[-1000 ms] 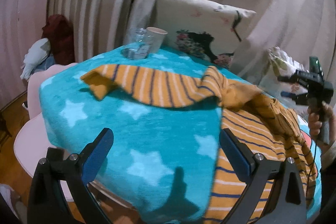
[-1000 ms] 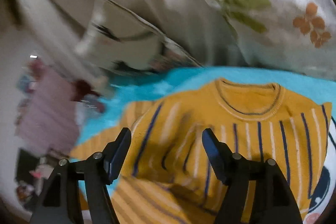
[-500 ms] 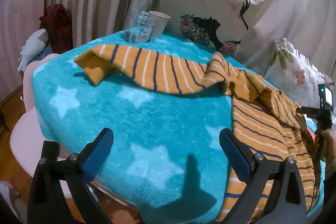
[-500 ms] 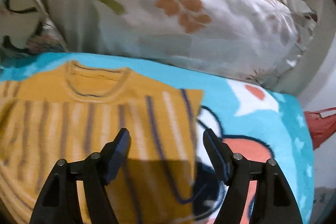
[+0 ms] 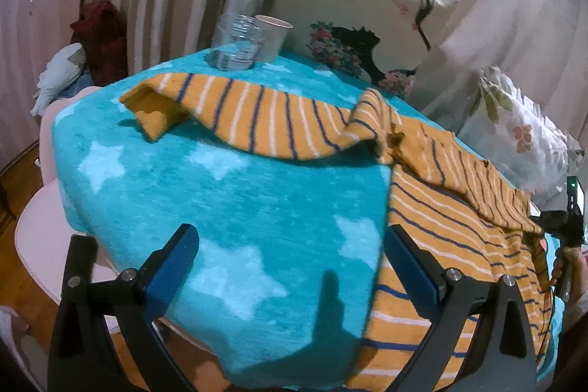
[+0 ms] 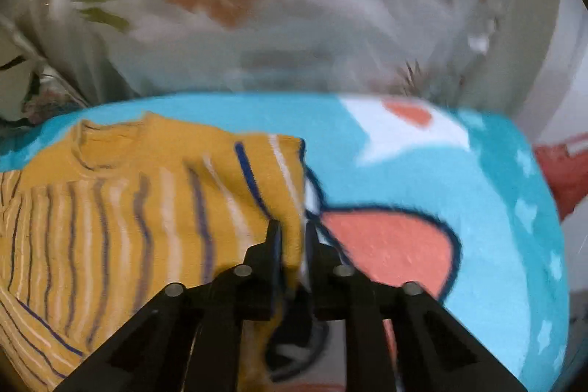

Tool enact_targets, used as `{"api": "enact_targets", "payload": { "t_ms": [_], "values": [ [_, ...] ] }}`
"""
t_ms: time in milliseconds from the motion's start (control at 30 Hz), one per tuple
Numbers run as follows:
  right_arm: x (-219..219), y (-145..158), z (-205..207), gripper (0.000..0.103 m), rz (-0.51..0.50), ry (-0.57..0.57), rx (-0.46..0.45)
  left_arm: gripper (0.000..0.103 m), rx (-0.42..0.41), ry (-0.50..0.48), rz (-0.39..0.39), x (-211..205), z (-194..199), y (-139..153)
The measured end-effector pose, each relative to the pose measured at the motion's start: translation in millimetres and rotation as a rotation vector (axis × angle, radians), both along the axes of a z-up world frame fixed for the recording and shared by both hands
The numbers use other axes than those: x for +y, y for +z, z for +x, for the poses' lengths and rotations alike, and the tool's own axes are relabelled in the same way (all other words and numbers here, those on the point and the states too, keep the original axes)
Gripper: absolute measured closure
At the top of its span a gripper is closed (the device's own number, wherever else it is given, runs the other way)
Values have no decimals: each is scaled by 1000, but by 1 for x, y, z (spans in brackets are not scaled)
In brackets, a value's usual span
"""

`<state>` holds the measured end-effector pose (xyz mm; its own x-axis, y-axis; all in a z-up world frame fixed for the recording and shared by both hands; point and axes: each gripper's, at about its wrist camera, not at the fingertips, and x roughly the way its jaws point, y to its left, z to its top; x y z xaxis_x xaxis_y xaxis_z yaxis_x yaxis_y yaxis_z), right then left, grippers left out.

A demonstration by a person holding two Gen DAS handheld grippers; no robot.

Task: Fold small clothes
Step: 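Release the sleeve on the sweater body and move the right gripper away, then grasp the other sleeve cuff with the left gripper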

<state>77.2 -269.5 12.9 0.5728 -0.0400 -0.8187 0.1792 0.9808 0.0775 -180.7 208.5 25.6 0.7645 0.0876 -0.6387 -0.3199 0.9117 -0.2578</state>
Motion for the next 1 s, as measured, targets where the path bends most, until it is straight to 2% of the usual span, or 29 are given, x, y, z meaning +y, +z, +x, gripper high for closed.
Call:
{"api": "enact_targets", "payload": {
  "t_ms": [33, 67, 100, 133, 200, 267, 333, 400, 600, 667, 700, 767, 867, 1000],
  "values": [
    [-5, -2, 1, 71, 76, 18, -3, 3, 2, -11, 8, -4, 1, 0],
    [-21, -2, -5, 62, 200, 25, -25, 3, 5, -19, 16, -7, 2, 0],
    [-33, -2, -10, 46, 268, 2, -48, 3, 8, -24, 25, -9, 3, 0],
    [-52, 0, -20, 40, 337, -59, -93, 3, 12, -27, 34, -11, 3, -1],
    [-71, 2, -30, 40, 383, -106, -126, 3, 12, -29, 31, -12, 5, -1],
    [-73, 2, -30, 40, 399, -79, -115, 3, 11, -30, 20, -13, 6, -1],
    [-68, 4, -32, 40, 393, -57, -124, 3, 10, -26, 19, -12, 5, -1],
    [-54, 11, -34, 41, 344, -42, -143, 3, 14, -16, 19, -10, 6, -2],
    [21, 44, -48, 41, 85, 26, -271, 3, 33, 73, -29, 22, 2, -13],
    [45, 55, -55, 36, 17, 51, -312, 3, 33, 107, -37, 34, -1, -17],
    [66, 60, -55, 30, -3, 88, -327, 3, 33, 118, -39, 39, -2, -19],
    [102, 61, -49, 29, 30, 177, -301, 3, 32, 133, -51, 48, -5, -22],
    [165, 50, -33, 29, 151, 376, -186, 3, 21, 139, -77, 60, -6, -23],
    [257, 29, -29, 30, 143, 583, -111, 3, -26, 167, -104, 89, 3, -18]
  ]
}}
